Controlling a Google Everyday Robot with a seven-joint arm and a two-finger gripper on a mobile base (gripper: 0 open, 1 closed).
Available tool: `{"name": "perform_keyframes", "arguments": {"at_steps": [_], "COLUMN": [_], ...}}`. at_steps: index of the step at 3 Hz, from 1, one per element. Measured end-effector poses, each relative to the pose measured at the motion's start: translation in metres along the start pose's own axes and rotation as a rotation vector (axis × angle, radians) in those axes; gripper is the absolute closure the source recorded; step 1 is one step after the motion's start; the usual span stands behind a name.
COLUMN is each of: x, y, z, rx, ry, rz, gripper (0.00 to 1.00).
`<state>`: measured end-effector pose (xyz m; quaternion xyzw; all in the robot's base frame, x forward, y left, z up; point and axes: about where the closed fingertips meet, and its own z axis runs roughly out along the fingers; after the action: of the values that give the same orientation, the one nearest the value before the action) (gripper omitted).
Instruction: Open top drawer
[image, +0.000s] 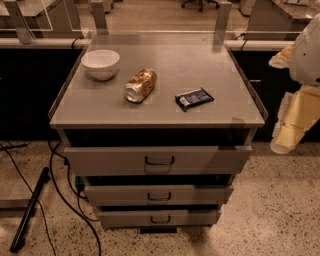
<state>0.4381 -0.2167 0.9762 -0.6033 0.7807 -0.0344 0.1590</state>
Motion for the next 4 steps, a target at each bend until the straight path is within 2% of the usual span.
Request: {"name": "perform_keyframes", "arguments": {"at_steps": [1,3,4], "x": [0.000,-0.002,-0.003], "y": [0.000,0.007,0.013], "z": [0.000,0.036,0.063], "rx": [0.000,-0.013,-0.051], "ry": [0.000,-0.070,-0.081], "rz": [0.000,0.021,0.037], "gripper": [0.00,0.00,0.00]}}
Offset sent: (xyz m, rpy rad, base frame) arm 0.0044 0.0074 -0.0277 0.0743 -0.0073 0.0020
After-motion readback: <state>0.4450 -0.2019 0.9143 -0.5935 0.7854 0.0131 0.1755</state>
